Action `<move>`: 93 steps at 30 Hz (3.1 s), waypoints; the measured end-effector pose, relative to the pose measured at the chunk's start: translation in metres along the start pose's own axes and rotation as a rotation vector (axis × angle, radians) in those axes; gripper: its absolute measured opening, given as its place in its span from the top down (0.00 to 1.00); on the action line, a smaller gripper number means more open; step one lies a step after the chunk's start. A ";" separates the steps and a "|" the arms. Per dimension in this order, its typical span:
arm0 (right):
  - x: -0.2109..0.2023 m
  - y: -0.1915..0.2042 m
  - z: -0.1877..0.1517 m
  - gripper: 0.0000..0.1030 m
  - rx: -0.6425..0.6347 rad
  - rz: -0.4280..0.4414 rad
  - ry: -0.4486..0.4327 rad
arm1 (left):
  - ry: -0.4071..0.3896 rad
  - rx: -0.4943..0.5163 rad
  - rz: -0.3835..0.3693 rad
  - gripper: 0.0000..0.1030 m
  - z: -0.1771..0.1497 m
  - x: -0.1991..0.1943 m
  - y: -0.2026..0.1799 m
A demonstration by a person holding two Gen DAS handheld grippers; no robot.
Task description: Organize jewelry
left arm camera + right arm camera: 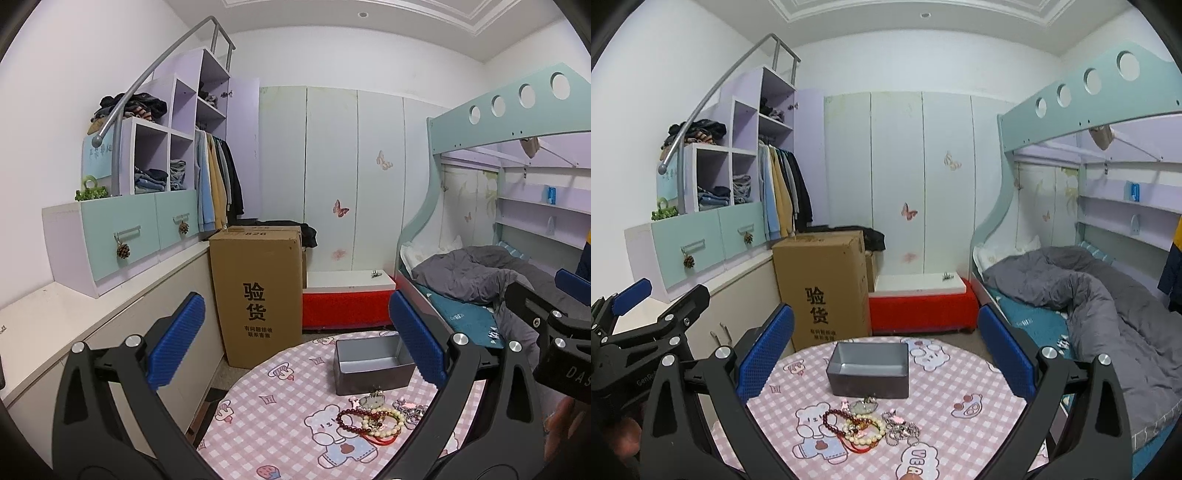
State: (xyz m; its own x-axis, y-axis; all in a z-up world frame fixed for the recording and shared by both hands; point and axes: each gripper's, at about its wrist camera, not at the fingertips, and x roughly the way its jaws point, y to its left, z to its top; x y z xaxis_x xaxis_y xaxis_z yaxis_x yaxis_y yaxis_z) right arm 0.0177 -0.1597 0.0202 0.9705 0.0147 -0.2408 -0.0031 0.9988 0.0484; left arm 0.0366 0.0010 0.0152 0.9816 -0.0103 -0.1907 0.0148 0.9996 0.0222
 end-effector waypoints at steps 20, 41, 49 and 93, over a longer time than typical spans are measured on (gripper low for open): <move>0.025 -0.004 -0.014 0.07 -0.006 0.008 0.052 | 0.081 -0.016 -0.013 0.05 -0.021 0.028 0.002; 0.092 -0.047 -0.136 0.07 0.039 -0.031 0.470 | 0.611 0.121 -0.114 0.05 -0.179 0.143 -0.020; 0.104 -0.056 -0.156 0.07 0.047 -0.030 0.533 | 0.672 0.119 -0.094 0.06 -0.188 0.194 -0.032; 0.108 -0.067 -0.106 0.81 0.162 0.378 0.443 | 0.456 -0.027 -0.370 0.93 -0.139 0.117 0.009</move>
State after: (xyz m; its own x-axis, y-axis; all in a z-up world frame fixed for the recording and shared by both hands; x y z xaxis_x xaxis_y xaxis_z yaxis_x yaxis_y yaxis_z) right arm 0.0977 -0.2201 -0.1116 0.7162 0.4202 -0.5572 -0.2577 0.9012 0.3485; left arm 0.1257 0.0125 -0.1430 0.7309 -0.3534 -0.5838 0.3304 0.9318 -0.1504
